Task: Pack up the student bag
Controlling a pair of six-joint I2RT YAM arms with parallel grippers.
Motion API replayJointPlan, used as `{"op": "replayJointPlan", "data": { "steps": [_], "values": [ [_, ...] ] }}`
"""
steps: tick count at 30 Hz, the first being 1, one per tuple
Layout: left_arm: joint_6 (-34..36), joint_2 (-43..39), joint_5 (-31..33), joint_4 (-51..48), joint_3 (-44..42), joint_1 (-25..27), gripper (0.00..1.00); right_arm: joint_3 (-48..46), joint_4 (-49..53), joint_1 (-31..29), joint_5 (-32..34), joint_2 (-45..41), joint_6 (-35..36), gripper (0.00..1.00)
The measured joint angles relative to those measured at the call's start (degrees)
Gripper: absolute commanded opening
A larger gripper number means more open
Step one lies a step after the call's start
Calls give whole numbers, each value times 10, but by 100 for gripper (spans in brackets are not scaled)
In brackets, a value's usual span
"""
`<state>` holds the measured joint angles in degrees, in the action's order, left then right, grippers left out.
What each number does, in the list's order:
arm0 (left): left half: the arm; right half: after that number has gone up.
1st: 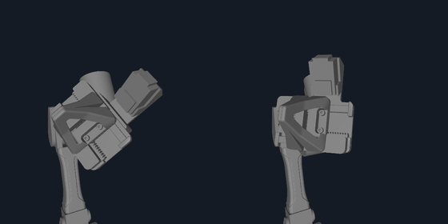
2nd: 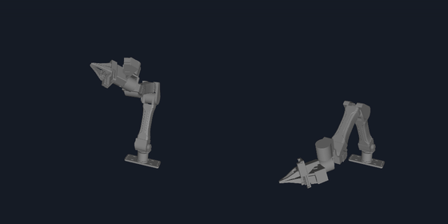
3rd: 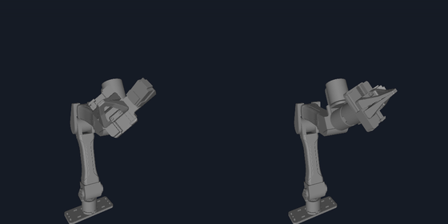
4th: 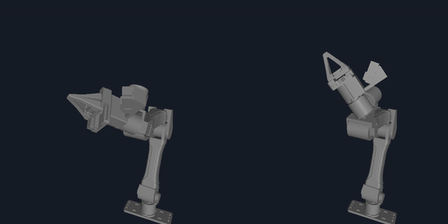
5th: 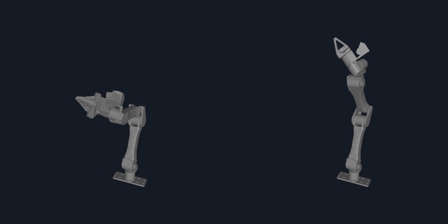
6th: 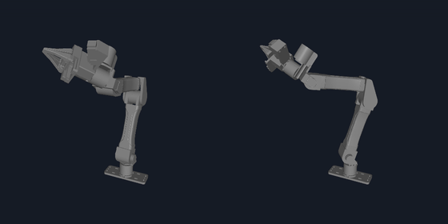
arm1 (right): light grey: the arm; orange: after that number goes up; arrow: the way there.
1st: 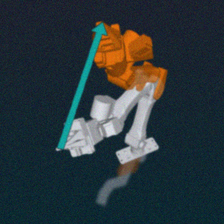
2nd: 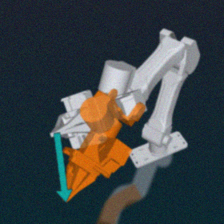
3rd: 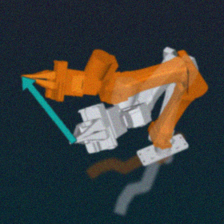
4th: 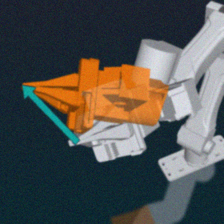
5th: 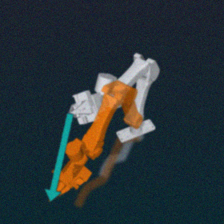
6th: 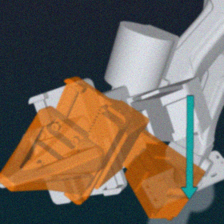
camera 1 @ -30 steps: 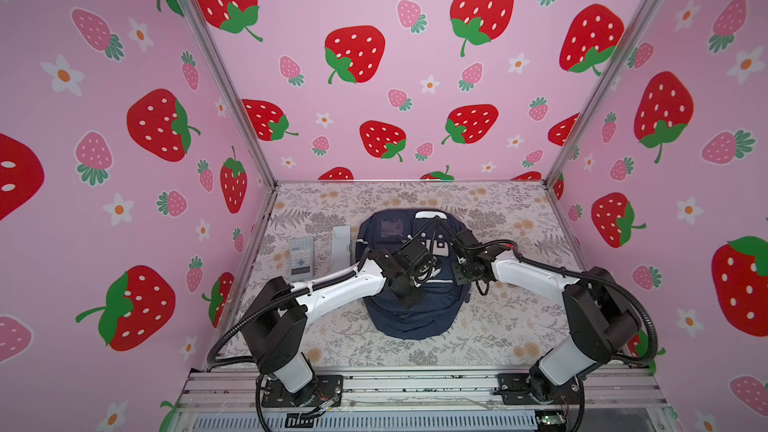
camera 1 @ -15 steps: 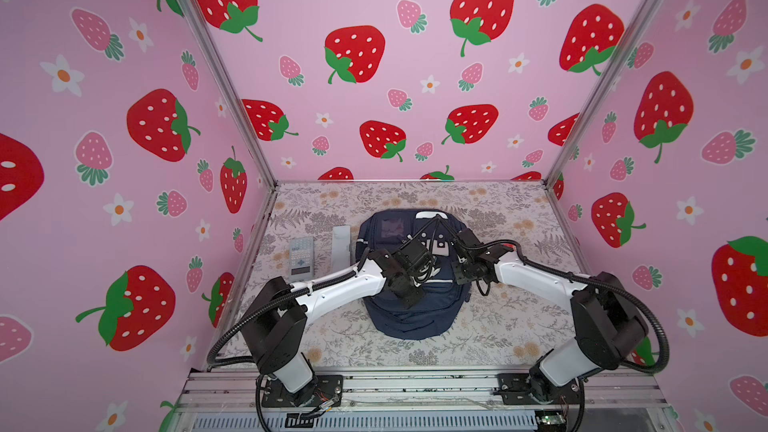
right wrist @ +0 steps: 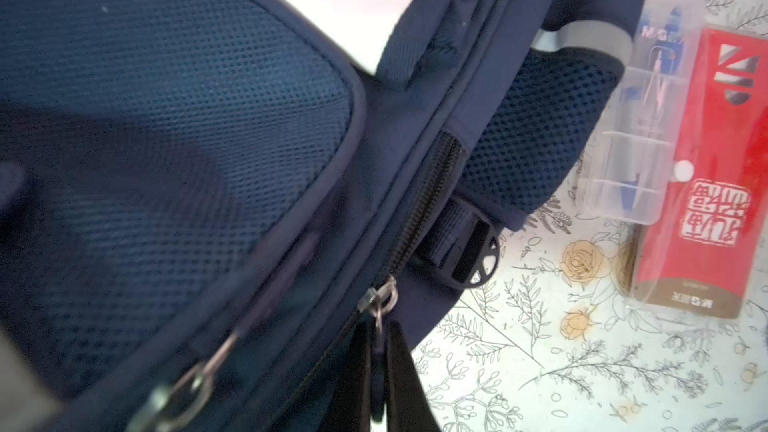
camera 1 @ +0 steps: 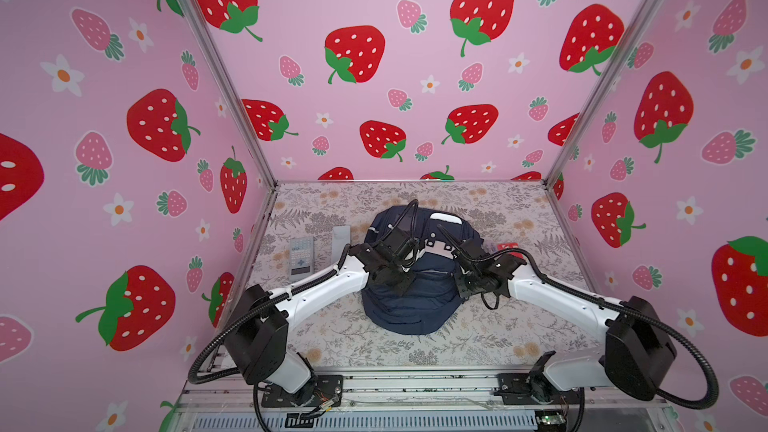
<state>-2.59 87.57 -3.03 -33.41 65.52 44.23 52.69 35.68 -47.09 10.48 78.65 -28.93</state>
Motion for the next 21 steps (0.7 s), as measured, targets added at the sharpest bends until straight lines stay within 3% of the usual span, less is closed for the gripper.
{"op": "replayJointPlan", "data": {
  "steps": [13,14,15,17,21],
  "values": [
    [-23,2,-13,6,-7,1,0,1,-2,-169,-42,-41,-60,0],
    [-25,3,-18,10,-10,2,3,4,-6,-174,-45,-39,-65,0],
    [-28,4,-20,13,-11,3,20,5,-9,-176,-45,-38,-70,0],
    [-36,7,-22,18,-11,5,40,5,-9,-174,-42,-40,-76,0],
    [-46,4,-13,35,-11,7,56,-21,-23,-143,-50,-81,-89,0]
  ]
}}
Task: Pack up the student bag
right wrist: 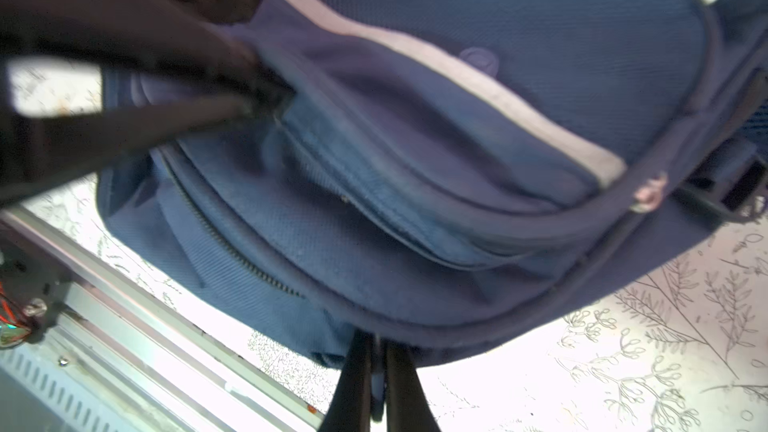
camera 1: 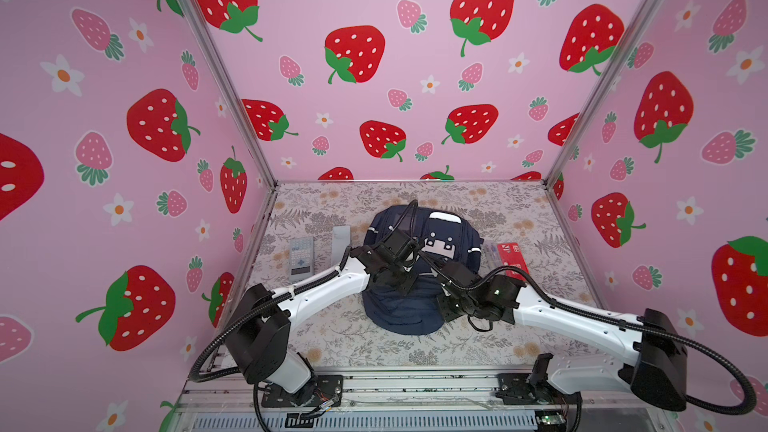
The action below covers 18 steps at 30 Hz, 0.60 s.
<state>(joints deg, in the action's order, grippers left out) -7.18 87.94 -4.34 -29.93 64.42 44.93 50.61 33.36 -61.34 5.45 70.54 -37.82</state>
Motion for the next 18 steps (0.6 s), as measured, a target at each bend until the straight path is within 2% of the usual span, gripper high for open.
{"op": "replayJointPlan", "data": {
  "steps": [3,7,11,18],
  "values": [
    [4,-14,19,-2,0,-3,64,-26,-5,32,-8,-54,-4,0],
    [23,-37,42,-35,11,-13,67,-52,-8,51,-9,-85,-11,0],
    [35,-37,28,-63,23,-31,72,-64,-8,55,-10,-87,-12,0],
    [97,-40,29,-92,0,-9,73,-70,-17,76,-27,-94,-9,0]
  ]
}}
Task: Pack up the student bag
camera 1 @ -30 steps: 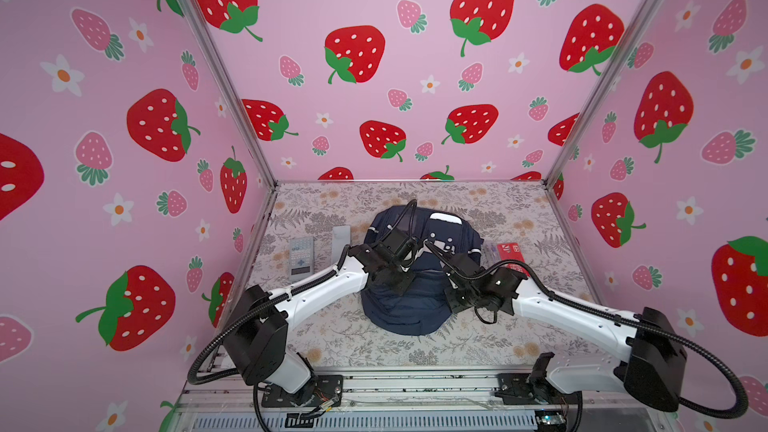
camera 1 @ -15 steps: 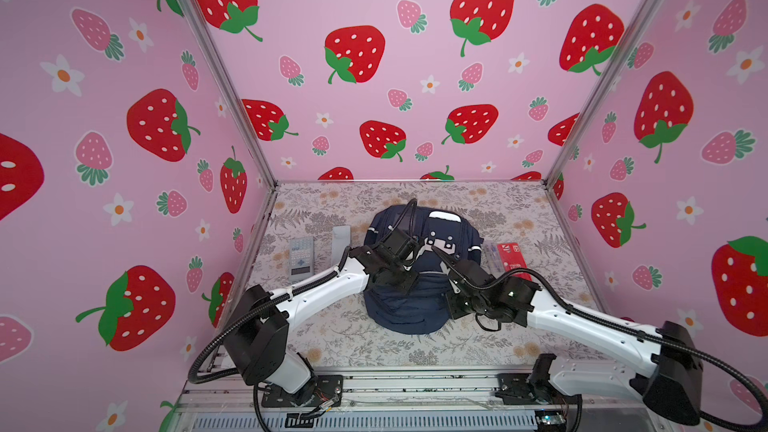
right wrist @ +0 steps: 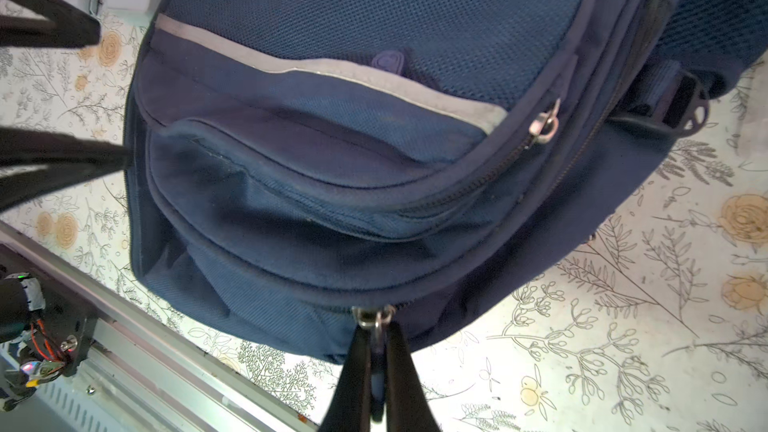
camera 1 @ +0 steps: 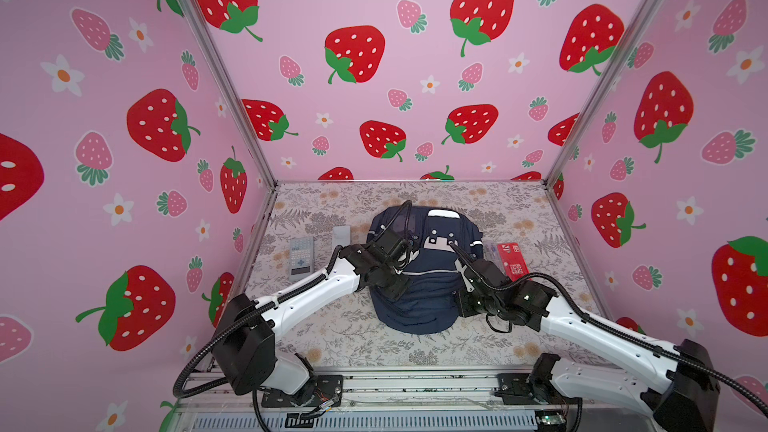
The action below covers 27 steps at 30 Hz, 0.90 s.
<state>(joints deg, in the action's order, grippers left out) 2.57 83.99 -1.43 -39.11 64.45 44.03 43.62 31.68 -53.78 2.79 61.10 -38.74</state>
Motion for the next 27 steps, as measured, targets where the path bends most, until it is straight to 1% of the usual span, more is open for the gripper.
{"op": "replayJointPlan", "data": {
  "steps": [4,8,10,12,13,14,16,19,23,27],
  "values": [
    [29,26,14,0,0,-5,71,-6,-1,17,-10,-11,7,0],
    [47,62,31,5,1,-10,61,-16,-8,23,-20,-24,13,0],
    [57,71,32,7,5,-10,48,-20,-9,23,-22,-26,13,0],
    [66,80,26,7,13,-9,18,-22,-9,24,-24,-27,14,0],
    [67,84,19,7,19,-10,2,-22,-10,24,-25,-27,15,0],
    [66,85,13,7,25,-10,0,-22,-11,25,-25,-27,16,0],
    [66,83,8,7,33,-14,0,-22,-12,25,-28,-27,23,0],
    [49,63,-14,12,36,-24,0,-19,-4,18,-27,-25,31,0],
    [13,30,-54,10,60,-30,0,13,9,-29,-17,-9,40,0],
    [-17,28,-76,5,87,-15,0,65,9,-73,-4,21,41,0]
  ]
}}
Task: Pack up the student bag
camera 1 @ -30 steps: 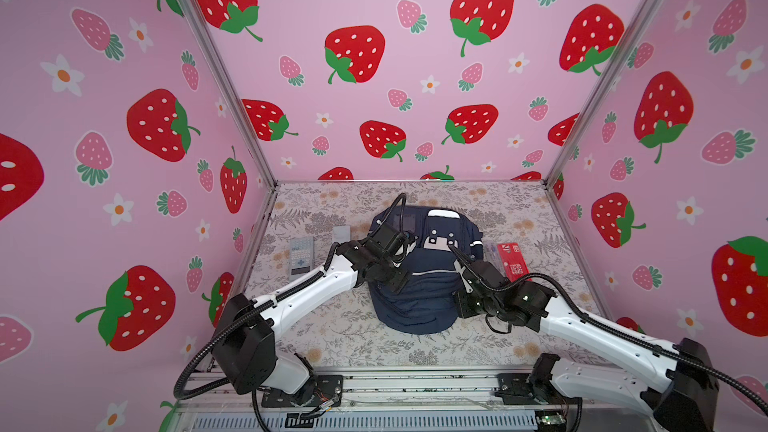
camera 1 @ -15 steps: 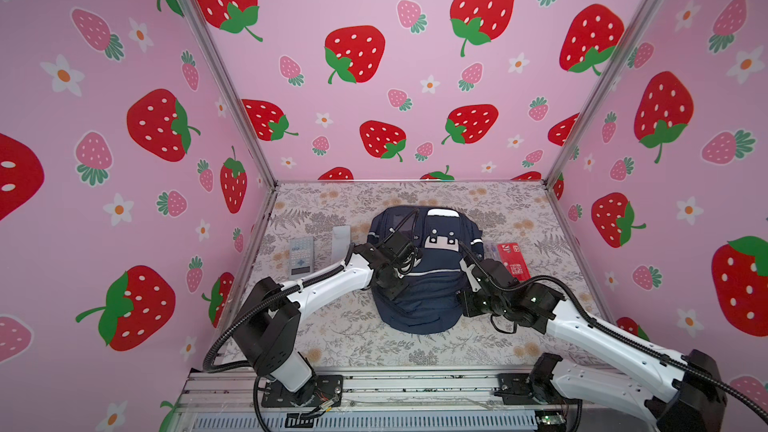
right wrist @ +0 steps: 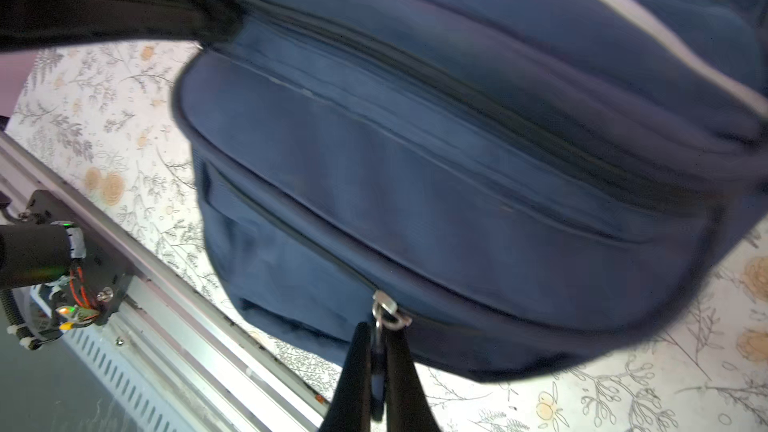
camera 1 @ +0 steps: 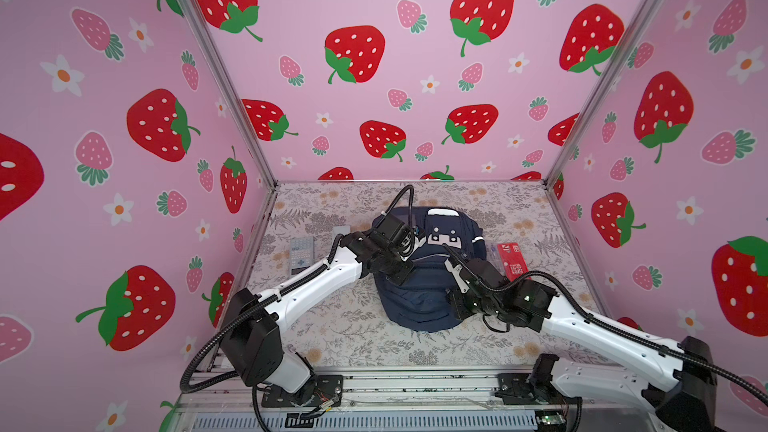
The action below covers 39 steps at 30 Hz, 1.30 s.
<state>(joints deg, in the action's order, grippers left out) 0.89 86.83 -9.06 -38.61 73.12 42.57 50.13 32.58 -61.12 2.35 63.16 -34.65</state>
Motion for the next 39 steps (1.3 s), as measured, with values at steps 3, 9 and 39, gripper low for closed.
{"op": "replayJointPlan", "data": {
  "steps": [3,9,39],
  "values": [
    [-24,6,-19,-1,15,14,0,19,-13,-23,-3,25,-1,0],
    [-94,13,-67,25,25,23,0,20,-59,-45,-18,92,-21,0],
    [-150,-200,92,101,-144,-45,99,-28,-106,-28,129,-90,-86,66]
  ]
}}
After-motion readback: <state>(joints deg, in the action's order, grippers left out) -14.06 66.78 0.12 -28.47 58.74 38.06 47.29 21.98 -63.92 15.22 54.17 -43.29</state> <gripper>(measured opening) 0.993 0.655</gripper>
